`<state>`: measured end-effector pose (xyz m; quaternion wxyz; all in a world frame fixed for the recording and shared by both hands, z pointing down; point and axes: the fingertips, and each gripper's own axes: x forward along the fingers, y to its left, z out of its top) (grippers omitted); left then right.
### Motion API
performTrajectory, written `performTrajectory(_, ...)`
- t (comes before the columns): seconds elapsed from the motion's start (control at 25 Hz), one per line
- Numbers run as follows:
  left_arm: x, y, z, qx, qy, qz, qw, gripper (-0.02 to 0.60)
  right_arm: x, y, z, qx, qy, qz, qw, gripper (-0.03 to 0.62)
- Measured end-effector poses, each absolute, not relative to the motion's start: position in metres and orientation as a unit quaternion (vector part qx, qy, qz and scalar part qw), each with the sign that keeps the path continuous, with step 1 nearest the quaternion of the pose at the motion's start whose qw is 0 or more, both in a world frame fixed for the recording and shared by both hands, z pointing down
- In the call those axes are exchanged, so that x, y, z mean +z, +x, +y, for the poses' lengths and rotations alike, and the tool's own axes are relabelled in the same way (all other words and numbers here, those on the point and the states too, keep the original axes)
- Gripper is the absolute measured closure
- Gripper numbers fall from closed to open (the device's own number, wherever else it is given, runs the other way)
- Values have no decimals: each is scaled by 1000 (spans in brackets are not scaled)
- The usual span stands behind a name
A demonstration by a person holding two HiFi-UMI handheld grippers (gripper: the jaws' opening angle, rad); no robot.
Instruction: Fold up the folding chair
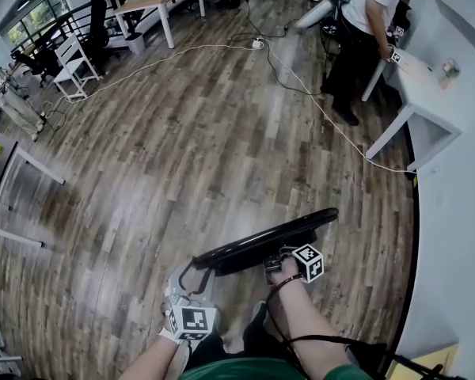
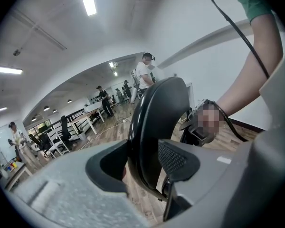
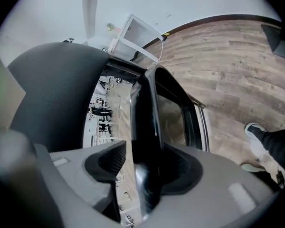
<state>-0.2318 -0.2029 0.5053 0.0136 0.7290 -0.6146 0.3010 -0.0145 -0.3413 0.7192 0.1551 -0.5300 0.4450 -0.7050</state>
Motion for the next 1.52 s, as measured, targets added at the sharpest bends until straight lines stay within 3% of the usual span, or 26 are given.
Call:
performTrajectory(0.28,505,-245,-227,298,728,-617,18,373,708,-27,-356,-684,-497,511,153,352)
performTrajectory(0.52,506,-255,-240,295,729,-617,22,373,681,-34,-343,-664,-492,547,132,296)
performTrajectory(0.84,505,-262,-246,293,734,-613,24,373,653,0,-310,-633,-503,580,106,296)
performTrajectory(1.12,504,-267,-241,288,747,-599,25,373,569,-10,-295,-586,-463,653,124,296)
performTrajectory(1.24,501,-269,-239,288,751,-594,27,373,535,-26,-284,-565,-432,696,94,334)
performTrajectory(1.36,499,-266,-236,290,755,-587,30,374,504,-39,-271,-521,-408,748,54,432)
performTrajectory(1.52,499,-261,-232,287,761,-580,41,377,463,-45,-256,-474,-389,788,50,527)
